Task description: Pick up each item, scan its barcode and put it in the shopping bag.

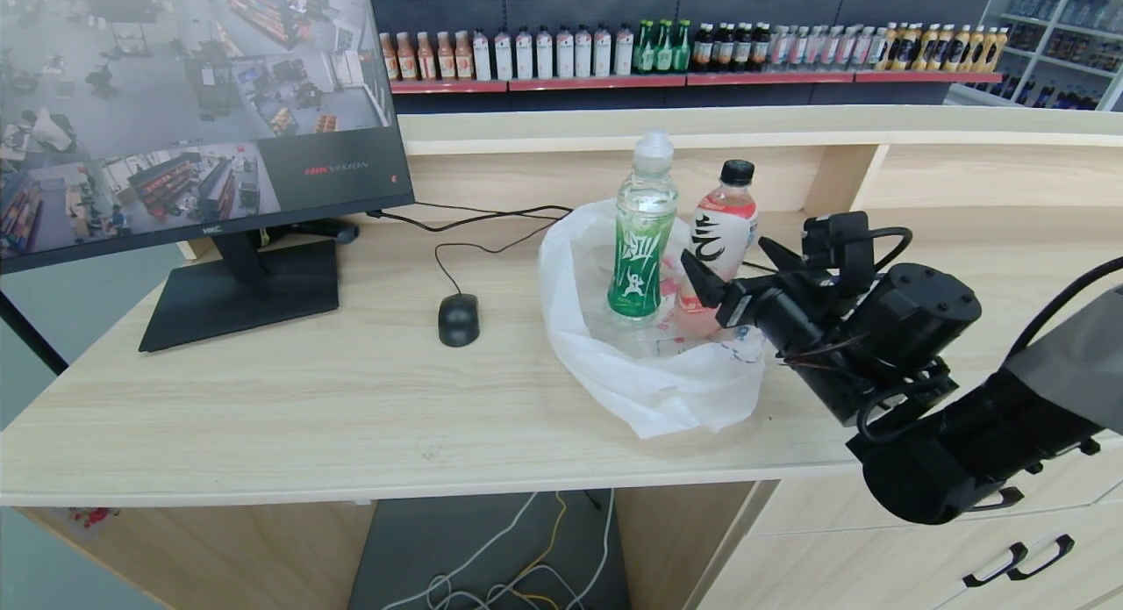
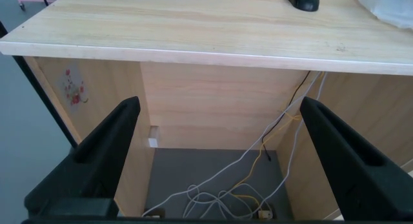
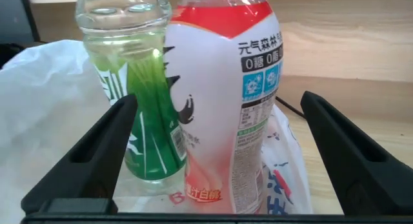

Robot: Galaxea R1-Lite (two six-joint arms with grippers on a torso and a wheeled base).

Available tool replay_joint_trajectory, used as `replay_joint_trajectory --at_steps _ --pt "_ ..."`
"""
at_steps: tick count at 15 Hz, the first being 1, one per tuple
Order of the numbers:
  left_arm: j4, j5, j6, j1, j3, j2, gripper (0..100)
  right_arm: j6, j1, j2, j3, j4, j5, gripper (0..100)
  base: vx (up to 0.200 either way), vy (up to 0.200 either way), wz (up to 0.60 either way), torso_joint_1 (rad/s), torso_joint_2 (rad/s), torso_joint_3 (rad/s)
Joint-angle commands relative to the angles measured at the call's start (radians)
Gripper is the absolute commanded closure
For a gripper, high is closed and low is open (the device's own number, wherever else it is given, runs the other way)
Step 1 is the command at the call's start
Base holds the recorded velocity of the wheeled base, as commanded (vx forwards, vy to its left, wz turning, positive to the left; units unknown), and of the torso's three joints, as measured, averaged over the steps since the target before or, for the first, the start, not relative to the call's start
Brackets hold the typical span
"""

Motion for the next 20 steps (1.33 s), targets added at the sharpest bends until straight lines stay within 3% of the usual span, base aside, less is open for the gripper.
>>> replay_joint_trajectory --at_steps 1,7,16,20 --pt "0.0 0.0 0.0 0.0 0.0 0.0 0 0.001 0.031 -0.101 0.051 -0.006 0.0 0 0.0 0.0 0.0 0.0 0.0 0.0" --pt "0.0 0.0 -0.002 0.0 0.0 0.0 0 -0.01 0.033 -0.368 0.282 -0.02 -0.001 0 0.0 0.0 0.0 0.0 0.0 0.0" --pt "0.0 0.0 0.0 0.0 0.0 0.0 0 -0.027 0.017 -0.792 0.799 -0.029 -0.008 0 0.0 0.0 0.0 0.0 0.0 0.0" --pt "0.0 0.0 0.001 0.0 0.0 0.0 0 -0.017 0.019 -0.865 0.799 0.023 -0.041 0 0.0 0.0 0.0 0.0 0.0 0.0"
